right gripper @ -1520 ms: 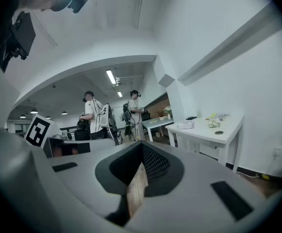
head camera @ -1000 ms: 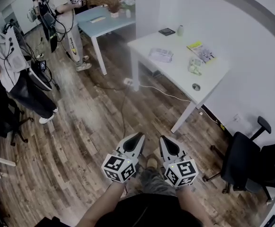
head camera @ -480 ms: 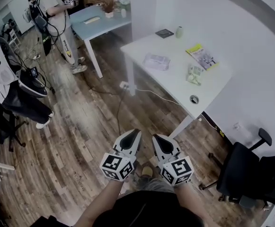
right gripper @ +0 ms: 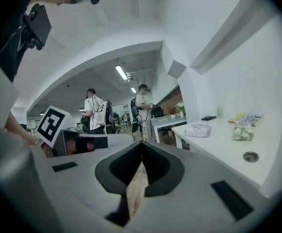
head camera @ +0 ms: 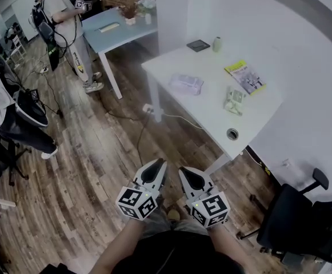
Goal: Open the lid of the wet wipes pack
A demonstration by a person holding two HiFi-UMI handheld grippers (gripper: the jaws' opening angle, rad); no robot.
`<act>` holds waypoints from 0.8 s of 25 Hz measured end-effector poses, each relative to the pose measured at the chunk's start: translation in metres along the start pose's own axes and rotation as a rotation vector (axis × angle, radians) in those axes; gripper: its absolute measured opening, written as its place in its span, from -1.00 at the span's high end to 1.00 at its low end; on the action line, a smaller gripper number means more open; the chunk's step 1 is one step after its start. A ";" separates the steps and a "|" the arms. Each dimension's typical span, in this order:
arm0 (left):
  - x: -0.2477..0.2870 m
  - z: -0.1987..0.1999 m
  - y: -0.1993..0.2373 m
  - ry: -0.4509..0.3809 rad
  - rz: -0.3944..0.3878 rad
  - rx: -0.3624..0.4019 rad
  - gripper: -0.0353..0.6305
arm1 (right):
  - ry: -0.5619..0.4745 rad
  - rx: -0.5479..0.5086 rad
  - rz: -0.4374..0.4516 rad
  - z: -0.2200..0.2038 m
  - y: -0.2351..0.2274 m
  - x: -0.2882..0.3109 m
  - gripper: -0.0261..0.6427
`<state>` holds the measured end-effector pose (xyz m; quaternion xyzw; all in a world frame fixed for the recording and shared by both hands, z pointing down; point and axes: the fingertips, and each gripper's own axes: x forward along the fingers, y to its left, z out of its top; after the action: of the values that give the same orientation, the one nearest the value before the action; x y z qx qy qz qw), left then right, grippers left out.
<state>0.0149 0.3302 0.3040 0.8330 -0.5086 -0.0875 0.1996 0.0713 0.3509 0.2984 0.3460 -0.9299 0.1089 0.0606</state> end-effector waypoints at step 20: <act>0.124 0.006 0.038 0.021 -0.140 -0.094 0.77 | 0.056 0.089 -0.110 -0.004 -0.116 0.066 0.87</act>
<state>0.0397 0.2040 0.3212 0.8572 -0.4422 -0.1164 0.2369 0.0981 0.2247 0.3329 0.3958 -0.9016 0.1563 0.0771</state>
